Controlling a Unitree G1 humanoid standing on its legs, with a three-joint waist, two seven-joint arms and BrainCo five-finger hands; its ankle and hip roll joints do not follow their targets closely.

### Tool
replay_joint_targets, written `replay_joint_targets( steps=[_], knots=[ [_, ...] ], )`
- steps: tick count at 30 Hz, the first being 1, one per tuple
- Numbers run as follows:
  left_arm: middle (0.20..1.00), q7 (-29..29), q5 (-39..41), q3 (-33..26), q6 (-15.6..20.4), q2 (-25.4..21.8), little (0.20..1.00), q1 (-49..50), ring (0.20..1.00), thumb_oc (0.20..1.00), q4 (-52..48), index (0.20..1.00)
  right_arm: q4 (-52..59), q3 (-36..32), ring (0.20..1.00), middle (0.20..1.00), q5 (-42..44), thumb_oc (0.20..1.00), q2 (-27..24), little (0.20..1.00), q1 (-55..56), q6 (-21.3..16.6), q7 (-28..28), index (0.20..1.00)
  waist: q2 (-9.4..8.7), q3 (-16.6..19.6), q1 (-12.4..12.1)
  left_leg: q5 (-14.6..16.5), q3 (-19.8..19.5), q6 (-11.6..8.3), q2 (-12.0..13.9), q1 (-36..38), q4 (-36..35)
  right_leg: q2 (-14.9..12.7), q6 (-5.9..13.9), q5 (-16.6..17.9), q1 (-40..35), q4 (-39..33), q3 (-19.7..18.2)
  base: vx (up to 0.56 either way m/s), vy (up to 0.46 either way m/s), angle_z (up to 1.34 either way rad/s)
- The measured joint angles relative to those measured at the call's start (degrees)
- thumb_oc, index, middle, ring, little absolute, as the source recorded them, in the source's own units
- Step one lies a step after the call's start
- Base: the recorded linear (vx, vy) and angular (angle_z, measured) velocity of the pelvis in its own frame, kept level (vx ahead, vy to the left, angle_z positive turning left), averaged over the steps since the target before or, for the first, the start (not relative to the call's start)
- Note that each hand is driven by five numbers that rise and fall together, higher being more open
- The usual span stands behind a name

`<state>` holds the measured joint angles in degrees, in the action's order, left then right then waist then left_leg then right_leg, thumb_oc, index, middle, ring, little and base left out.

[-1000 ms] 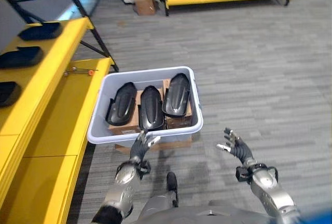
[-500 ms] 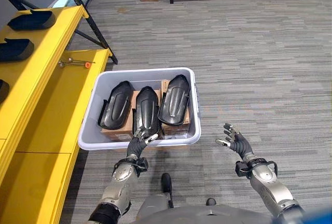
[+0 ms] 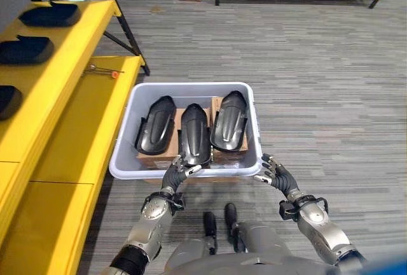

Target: Move parts from the plastic box to the shelf.

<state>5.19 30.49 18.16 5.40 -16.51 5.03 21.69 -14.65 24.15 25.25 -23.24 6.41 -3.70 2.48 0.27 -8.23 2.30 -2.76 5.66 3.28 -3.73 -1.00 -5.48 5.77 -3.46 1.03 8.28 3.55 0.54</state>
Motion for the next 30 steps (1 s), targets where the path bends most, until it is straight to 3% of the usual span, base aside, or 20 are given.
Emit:
replay_joint_targets(
  steps=[6,8,9,10,11,13,14,15,16,17,20,21,22,23,24,28,30],
  knots=[
    [1.000,-0.3,0.0,-0.7,0.1,0.1,1.000,0.8,1.000,1.000,-1.4,1.000,0.7,-3.6,1.000,1.000,0.5,1.000,-0.3,1.000,0.4,-0.1,0.5,1.000,0.38,1.8,1.1,1.1,-1.7,-0.59,0.7,2.3,0.9,0.4,-1.08,0.9,-6.3,-5.7,2.9,0.00,-0.096,0.22],
    [1.000,-0.3,0.0,-0.6,0.0,0.2,1.000,0.1,1.000,1.000,-1.1,1.000,0.7,-3.2,1.000,1.000,0.7,1.000,-0.3,1.000,0.1,-0.1,0.5,1.000,-0.52,1.4,1.0,1.6,-2.7,-2.17,-0.2,-0.3,6.5,-0.7,-1.11,0.6,-6.8,-5.4,3.8,-0.13,-0.069,0.43],
    [1.000,-0.3,0.0,-0.5,0.0,0.2,1.000,-1.1,1.000,1.000,-0.9,1.000,0.7,-3.3,1.000,1.000,1.0,1.000,-0.4,1.000,-0.1,-0.2,0.5,1.000,-2.16,0.5,0.8,0.5,-3.0,-4.81,-1.6,-3.3,11.7,-2.7,-2.33,0.7,-6.7,-5.0,5.2,-0.05,0.005,0.60],
    [1.000,-0.2,0.0,-0.5,0.0,0.1,1.000,-2.3,1.000,1.000,-0.4,1.000,0.7,-3.4,1.000,1.000,1.0,1.000,-0.4,1.000,-0.1,-0.3,0.6,1.000,-3.74,-0.5,1.1,1.7,-0.7,-6.57,-1.9,-5.8,16.9,-4.9,-4.07,0.7,-6.5,-5.1,6.2,0.03,0.053,0.69],
    [1.000,-0.2,0.0,-0.6,0.0,0.0,1.000,-2.6,1.000,1.000,0.1,1.000,0.7,-3.3,1.000,1.000,1.1,1.000,-0.1,1.000,-0.4,-0.3,0.8,1.000,-3.88,-0.6,1.3,3.0,2.3,-6.73,2.0,-7.9,20.7,-4.9,-3.52,0.5,-6.6,-5.6,6.6,0.06,0.082,0.41],
    [1.000,-0.1,0.1,-0.4,0.0,-0.1,1.000,-2.6,1.000,1.000,0.5,1.000,0.6,-3.4,1.000,1.000,1.1,1.000,0.0,1.000,-0.6,-0.3,1.1,1.000,-3.61,-0.6,1.2,2.6,0.9,-7.45,10.8,-5.9,15.4,-4.2,-3.25,-0.2,-6.6,-5.2,6.0,0.10,0.179,0.01],
    [1.000,0.0,0.1,0.7,0.0,0.1,1.000,-3.5,1.000,1.000,1.6,1.000,0.4,-4.8,1.000,1.000,1.2,1.000,0.2,1.000,-0.3,-0.4,1.3,1.000,-3.24,-0.5,1.5,0.8,-1.5,-10.03,15.7,-4.8,11.2,-4.3,-1.00,-1.1,-6.0,-4.1,5.8,0.07,0.162,-0.10],
    [1.000,0.1,0.2,1.6,-0.1,0.8,1.000,-5.3,1.000,1.000,3.6,1.000,0.0,-6.7,1.000,1.000,1.3,1.000,0.5,1.000,0.1,-0.5,1.8,1.000,-3.05,-0.4,1.5,-1.3,-2.6,-12.82,21.0,-4.1,7.6,-4.3,-1.55,-1.7,-4.9,-2.2,5.9,0.06,0.207,-0.06],
    [1.000,0.1,0.2,1.6,-0.1,1.7,1.000,-5.8,1.000,1.000,4.1,1.000,-0.3,-7.8,1.000,1.000,1.6,1.000,0.4,1.000,0.3,-0.5,2.3,1.000,-2.46,-0.2,1.9,-1.6,-1.9,-12.88,25.5,-4.1,6.1,-4.3,-2.42,-2.3,-3.8,-0.3,5.9,0.13,0.321,-0.06],
    [1.000,0.1,0.2,2.0,-0.1,3.0,1.000,-6.0,1.000,1.000,4.0,1.000,-0.5,-8.7,1.000,1.000,1.8,1.000,-0.7,1.000,0.4,-0.5,2.9,1.000,-1.63,-0.1,3.2,-1.4,-1.4,-13.17,27.5,-3.9,6.2,-5.7,-0.02,-2.9,-2.6,1.6,5.7,0.17,0.407,-0.07],
    [1.000,-0.1,0.2,2.3,-0.2,3.8,1.000,-5.4,1.000,1.000,2.6,1.000,-0.5,-9.2,1.000,1.000,2.6,1.000,-2.2,1.000,0.8,-0.4,3.4,1.000,2.79,1.0,4.2,-1.6,0.4,-12.96,22.4,-1.2,2.9,-6.4,2.40,-1.6,-3.6,-0.8,5.3,0.18,0.302,-0.08],
    [1.000,-0.1,0.3,2.3,-0.2,3.7,1.000,-5.6,1.000,1.000,2.4,1.000,-0.3,-9.6,1.000,1.000,2.6,1.000,-2.6,1.000,1.3,-0.4,3.6,1.000,4.27,1.1,4.6,-2.1,2.0,-12.17,20.1,-0.2,2.2,-6.5,2.89,-1.2,-5.0,-1.9,5.9,0.21,0.316,0.17],
    [1.000,-0.1,0.3,2.0,0.1,3.5,1.000,-4.8,1.000,1.000,0.7,1.000,1.2,-10.1,1.000,1.000,2.7,1.000,-2.9,1.000,2.9,-0.5,3.8,1.000,7.78,2.2,4.1,-1.9,3.4,-9.72,16.2,2.0,0.1,-5.8,3.99,-1.4,-6.2,-2.6,6.3,0.17,0.277,0.20],
    [1.000,-0.2,0.3,1.6,0.3,2.0,1.000,-4.0,1.000,1.000,0.5,1.000,0.5,-9.7,1.000,1.000,2.7,1.000,-0.7,1.000,3.2,-0.4,3.8,1.000,6.21,2.5,3.3,-1.5,4.3,-9.12,14.8,2.4,-0.3,-8.0,5.64,-2.0,-6.5,-2.2,5.7,0.18,0.325,0.09],
    [1.000,-0.2,0.3,1.6,0.2,0.3,1.000,-3.1,1.000,1.000,0.4,1.000,0.4,-9.3,1.000,1.000,2.7,1.000,0.7,1.000,3.4,-0.4,3.7,1.000,4.39,2.2,2.6,-0.6,5.0,-7.60,11.7,2.8,-0.3,-11.0,7.05,-2.1,-6.6,-1.8,5.0,0.11,0.221,0.05],
    [1.000,-0.1,0.3,1.5,-0.1,-2.4,1.000,-2.7,1.000,1.000,0.3,1.000,0.6,-9.3,1.000,1.000,2.6,1.000,2.1,1.000,3.1,-0.4,3.9,1.000,1.60,2.2,1.2,-0.1,4.9,-4.90,6.6,1.9,0.1,-16.1,9.79,-0.7,-6.6,-3.7,4.9,0.06,0.119,0.13],
    [1.000,0.0,-0.3,1.5,-0.1,-3.5,1.000,-2.7,1.000,1.000,0.2,1.000,2.1,-9.3,1.000,1.000,2.6,1.000,2.3,1.000,2.1,-0.4,4.2,1.000,1.20,2.3,1.0,0.0,4.9,-4.46,5.3,1.6,0.1,-17.3,11.20,0.3,-7.3,-5.8,4.8,0.02,0.055,0.08]
  ],
)
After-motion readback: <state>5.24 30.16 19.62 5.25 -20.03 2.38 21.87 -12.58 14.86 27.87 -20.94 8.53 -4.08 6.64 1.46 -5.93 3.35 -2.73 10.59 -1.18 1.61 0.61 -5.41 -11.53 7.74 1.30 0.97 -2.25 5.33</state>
